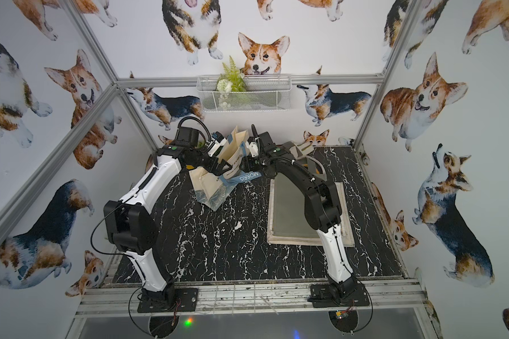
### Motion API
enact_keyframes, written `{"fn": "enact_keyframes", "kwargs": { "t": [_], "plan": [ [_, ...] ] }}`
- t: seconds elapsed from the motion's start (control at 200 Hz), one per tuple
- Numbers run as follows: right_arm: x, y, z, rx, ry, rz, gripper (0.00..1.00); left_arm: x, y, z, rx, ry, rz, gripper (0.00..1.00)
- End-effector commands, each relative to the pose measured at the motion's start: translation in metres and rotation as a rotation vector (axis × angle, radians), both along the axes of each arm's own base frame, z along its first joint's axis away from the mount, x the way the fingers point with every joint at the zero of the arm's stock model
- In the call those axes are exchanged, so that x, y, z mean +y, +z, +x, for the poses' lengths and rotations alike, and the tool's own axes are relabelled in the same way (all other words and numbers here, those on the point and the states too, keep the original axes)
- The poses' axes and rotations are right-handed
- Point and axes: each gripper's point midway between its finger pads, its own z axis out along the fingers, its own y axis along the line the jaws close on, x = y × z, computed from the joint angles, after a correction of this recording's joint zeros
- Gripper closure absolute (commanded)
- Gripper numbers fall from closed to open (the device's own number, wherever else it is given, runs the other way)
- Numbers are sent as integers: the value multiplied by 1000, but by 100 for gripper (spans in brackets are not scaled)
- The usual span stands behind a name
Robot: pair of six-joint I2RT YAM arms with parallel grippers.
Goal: Put away the canvas bag
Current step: Pick up the canvas bag from the center of the board.
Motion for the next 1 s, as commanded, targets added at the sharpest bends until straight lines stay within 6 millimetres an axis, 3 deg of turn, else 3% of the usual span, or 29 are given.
{"fn": "enact_keyframes", "kwargs": {
  "t": [0.0,0.17,0.34,0.475,0.651,0.796,0.991],
  "plan": [
    [-12,-3,-3,7,17,-44,34,15,-4,9,-18,52,100,1],
    [-46,-1,-6,27,-33,-42,34,18,-1,17,-25,68,124,23],
    [-74,11,-20,-3,-20,-44,34,16,-1,10,-14,42,115,67],
    [-95,16,-37,-23,14,-74,34,7,5,-12,-43,-59,90,95],
    [-120,22,-51,-50,41,-90,35,2,26,-48,-141,-177,88,100],
    [-116,45,-74,-154,185,-17,32,2,40,-82,-299,-298,94,100],
    [-115,83,-107,-427,361,49,25,-6,56,-120,-491,-446,38,100]
  ]
}}
